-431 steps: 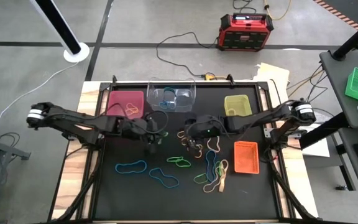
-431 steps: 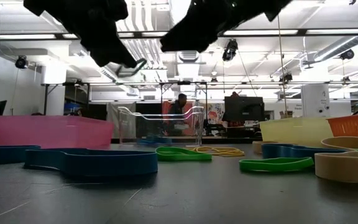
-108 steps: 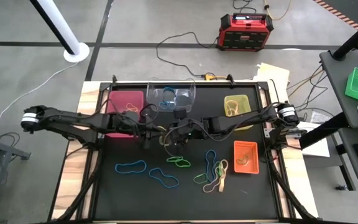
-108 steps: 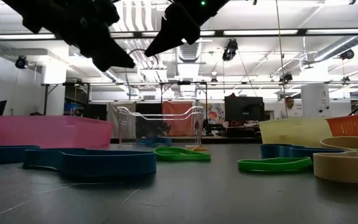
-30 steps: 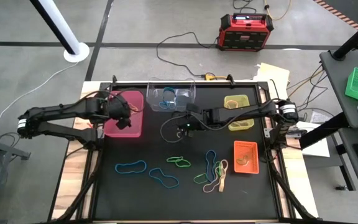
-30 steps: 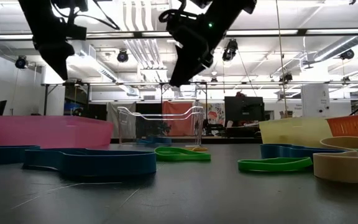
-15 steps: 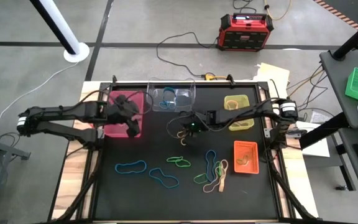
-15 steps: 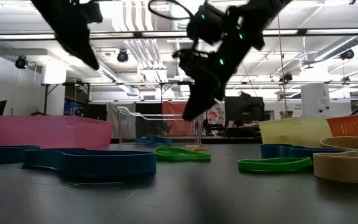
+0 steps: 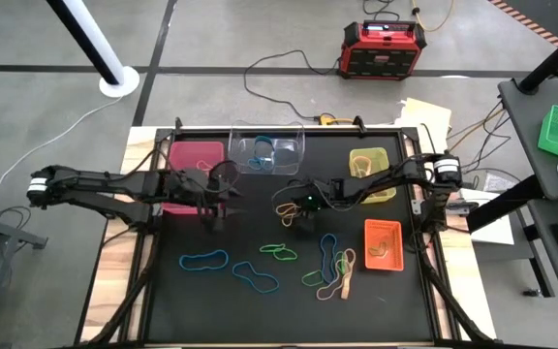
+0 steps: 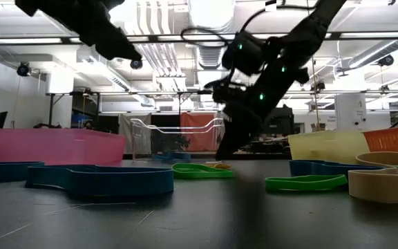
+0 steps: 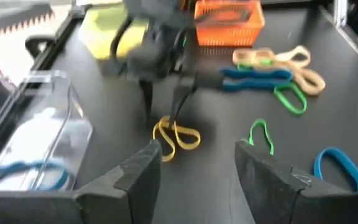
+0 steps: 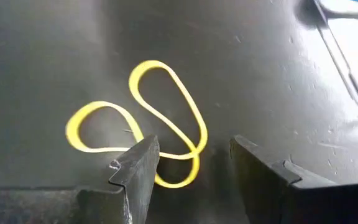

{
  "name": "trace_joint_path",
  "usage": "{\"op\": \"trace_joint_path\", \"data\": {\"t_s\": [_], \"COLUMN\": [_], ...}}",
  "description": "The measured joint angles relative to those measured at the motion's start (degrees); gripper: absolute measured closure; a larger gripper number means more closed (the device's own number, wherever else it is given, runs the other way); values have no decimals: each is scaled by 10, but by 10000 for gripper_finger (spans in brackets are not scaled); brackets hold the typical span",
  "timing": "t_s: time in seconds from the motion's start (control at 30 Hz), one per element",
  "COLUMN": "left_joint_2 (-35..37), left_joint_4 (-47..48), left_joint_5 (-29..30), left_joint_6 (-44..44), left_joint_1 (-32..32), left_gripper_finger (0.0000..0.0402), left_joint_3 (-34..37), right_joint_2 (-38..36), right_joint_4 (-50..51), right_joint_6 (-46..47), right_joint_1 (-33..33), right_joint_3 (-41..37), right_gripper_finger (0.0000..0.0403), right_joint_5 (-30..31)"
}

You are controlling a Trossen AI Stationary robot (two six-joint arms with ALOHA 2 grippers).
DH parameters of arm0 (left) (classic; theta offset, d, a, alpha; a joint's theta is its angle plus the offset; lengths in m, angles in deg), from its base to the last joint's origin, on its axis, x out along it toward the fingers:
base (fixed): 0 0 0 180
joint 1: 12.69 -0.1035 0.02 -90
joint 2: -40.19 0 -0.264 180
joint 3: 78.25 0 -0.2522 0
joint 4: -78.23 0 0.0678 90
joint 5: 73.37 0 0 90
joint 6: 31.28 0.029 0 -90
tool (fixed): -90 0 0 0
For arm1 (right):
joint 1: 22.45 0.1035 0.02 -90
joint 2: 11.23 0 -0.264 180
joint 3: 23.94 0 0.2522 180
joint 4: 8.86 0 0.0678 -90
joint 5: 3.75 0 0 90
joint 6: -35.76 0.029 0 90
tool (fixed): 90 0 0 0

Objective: Sort rubber bands into baskets
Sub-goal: Put the yellow rubber band into the pink bin

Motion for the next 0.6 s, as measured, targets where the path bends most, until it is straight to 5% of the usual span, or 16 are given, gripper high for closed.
{"op": "trace_joint_path", "data": {"t_s": [0.23,0.5,0.6], "left_joint_2": [-3,-3,-4], "left_joint_4": [-58,-118,-161], "left_joint_5": [-1,-11,-24], "left_joint_6": [5,0,-14], "left_joint_1": [0,0,0], "left_gripper_finger": [215,215,215], "left_joint_3": [27,64,81], "right_joint_2": [50,55,52], "right_joint_4": [-25,-21,-21], "right_joint_6": [-12,-44,-50], "right_joint_1": [0,1,2], "right_joint_3": [14,21,21], "right_gripper_finger": [226,375,390], "right_joint_5": [5,-6,-11]}}
